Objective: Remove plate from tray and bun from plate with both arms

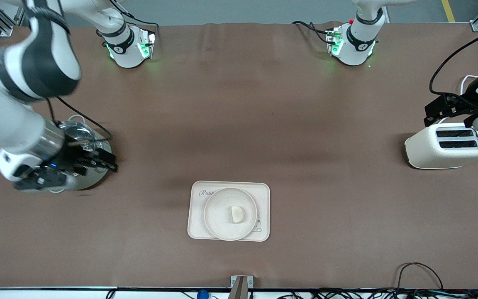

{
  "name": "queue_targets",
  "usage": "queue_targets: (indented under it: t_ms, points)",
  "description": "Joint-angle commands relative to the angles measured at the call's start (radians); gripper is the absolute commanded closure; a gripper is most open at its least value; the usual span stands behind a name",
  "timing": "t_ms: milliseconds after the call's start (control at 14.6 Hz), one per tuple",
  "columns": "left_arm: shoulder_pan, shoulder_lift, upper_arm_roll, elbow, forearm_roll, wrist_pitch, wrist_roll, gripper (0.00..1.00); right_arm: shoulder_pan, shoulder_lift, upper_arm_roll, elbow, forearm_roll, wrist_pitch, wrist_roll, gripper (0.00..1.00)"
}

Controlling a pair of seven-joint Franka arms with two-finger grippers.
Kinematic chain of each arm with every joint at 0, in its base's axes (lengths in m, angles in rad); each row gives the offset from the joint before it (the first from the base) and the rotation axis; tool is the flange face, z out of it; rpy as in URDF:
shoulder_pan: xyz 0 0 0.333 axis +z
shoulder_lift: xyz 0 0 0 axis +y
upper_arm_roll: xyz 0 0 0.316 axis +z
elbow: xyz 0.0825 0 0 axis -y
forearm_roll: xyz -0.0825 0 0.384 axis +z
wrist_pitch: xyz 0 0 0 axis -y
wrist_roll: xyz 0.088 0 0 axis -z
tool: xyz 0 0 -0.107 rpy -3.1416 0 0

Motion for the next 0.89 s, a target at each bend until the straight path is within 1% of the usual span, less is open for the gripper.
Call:
queue_targets:
  t_ms: [0,137,205,274,411,479,547,616,684,753,821]
  points:
    - [0.002,-0.002,-0.001,0.013,-0.011,-0.021,-0.003,0.0,0.04,0.123,-0.005,0.042,0.058,0.083,0.018,0.0]
    - [0.002,-0.002,-0.001,0.013,-0.01,-0.019,-0.003,0.0,0.069,0.227,0.0,0.042,0.09,0.211,0.018,0.02]
    - [0.002,-0.002,-0.001,0.013,-0.01,-0.019,-0.003,0.0,0.092,0.255,-0.002,0.042,0.118,0.271,0.019,0.03]
    - [0.002,-0.002,-0.001,0.013,-0.01,-0.019,-0.003,0.0,0.105,0.286,0.0,0.042,0.161,0.326,0.021,0.07]
    - [0.002,-0.002,-0.001,0.013,-0.01,-0.019,-0.002,0.0,0.126,0.352,0.004,0.042,0.283,0.423,0.019,0.14]
    - [0.002,-0.002,-0.001,0.013,-0.01,-0.019,-0.002,0.0,0.14,0.37,0.019,0.045,0.326,0.471,0.018,0.18]
    - [0.002,-0.002,-0.001,0.013,-0.01,-0.019,-0.002,0.0,0.149,0.389,0.021,0.045,0.337,0.508,0.018,0.2]
    - [0.002,-0.002,-0.001,0.013,-0.011,-0.021,-0.002,0.0,0.148,0.41,0.023,0.046,0.341,0.528,0.015,0.27]
    - [0.003,-0.002,-0.001,0.013,-0.011,-0.019,0.0,0.0,0.148,0.435,0.027,0.061,0.341,0.531,0.015,0.29]
    - [0.003,-0.002,-0.001,0.013,-0.011,-0.019,-0.002,0.0,0.146,0.473,0.029,0.107,0.341,0.529,0.016,0.33]
    - [0.003,-0.002,-0.001,0.013,-0.011,-0.021,-0.002,0.0,0.148,0.5,0.036,0.132,0.345,0.531,0.03,0.34]
